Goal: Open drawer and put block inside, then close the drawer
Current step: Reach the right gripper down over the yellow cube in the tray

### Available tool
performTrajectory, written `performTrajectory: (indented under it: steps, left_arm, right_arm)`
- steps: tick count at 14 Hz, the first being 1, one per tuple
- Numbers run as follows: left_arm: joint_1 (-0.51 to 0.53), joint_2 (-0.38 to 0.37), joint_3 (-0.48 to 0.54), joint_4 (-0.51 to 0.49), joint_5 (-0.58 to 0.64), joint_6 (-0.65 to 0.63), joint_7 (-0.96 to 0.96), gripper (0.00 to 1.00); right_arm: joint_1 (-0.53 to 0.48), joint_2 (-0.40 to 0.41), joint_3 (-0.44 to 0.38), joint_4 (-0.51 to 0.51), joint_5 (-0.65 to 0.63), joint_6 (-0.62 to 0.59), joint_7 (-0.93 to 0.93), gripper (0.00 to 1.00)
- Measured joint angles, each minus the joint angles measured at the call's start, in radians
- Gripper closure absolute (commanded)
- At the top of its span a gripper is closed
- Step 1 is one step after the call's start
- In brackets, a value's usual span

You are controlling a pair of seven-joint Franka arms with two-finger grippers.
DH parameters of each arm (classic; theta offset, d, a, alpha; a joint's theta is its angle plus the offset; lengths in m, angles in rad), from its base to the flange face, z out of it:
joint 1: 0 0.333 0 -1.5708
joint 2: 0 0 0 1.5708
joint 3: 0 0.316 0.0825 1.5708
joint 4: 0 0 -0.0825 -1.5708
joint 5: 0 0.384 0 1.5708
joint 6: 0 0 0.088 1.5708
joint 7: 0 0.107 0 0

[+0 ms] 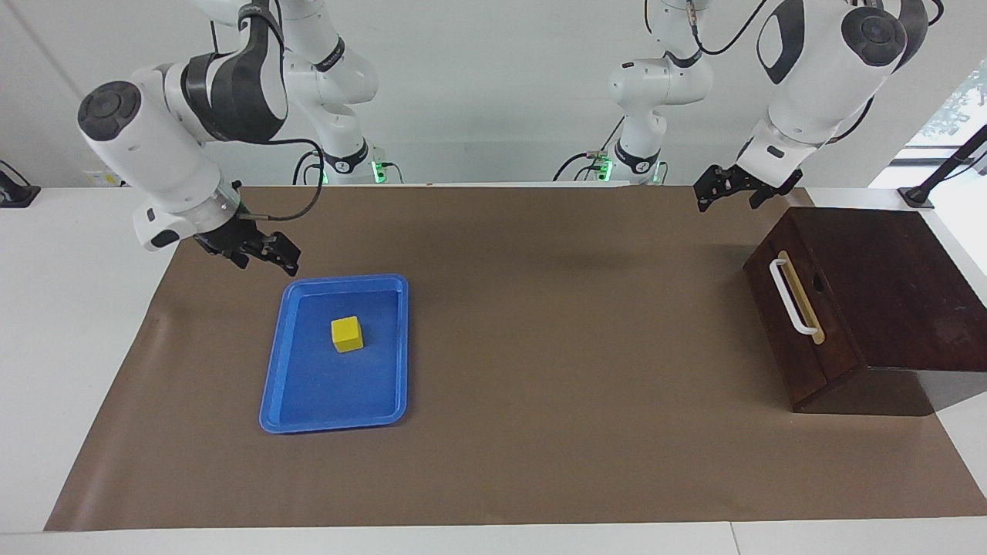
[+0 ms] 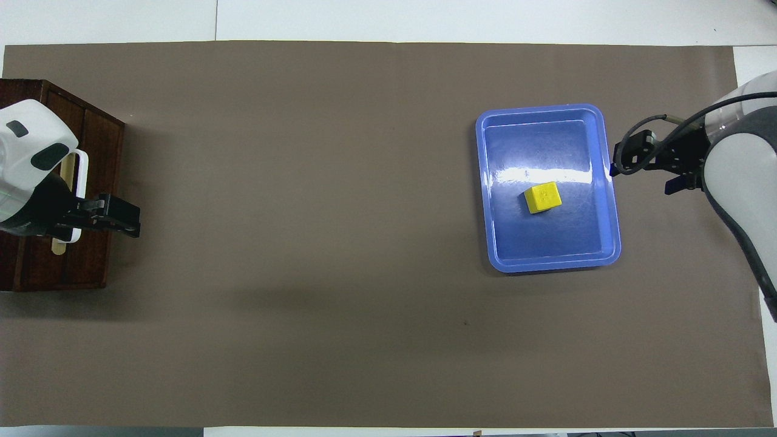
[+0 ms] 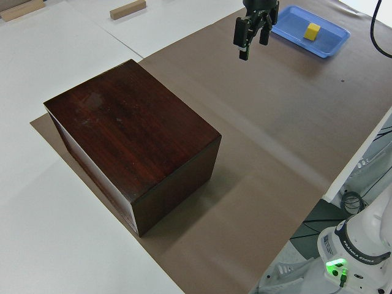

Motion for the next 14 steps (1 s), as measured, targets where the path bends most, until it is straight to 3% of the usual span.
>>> performTrajectory:
  steps: [7,14]
  left_arm:
    - [0.000,0.000,0.000,0.000,0.000,0.003,0.000,0.00]
    - [0.000,0.000,0.000,-0.008,0.000,0.088,-0.017,0.00]
  right_arm:
    - [0.000,0.090,-0.002,-0.079,0.195,0.131,0.445,0.00]
    - [-0.023,0.266,-0.019,-0.028,0.374,0.140,0.614,0.00]
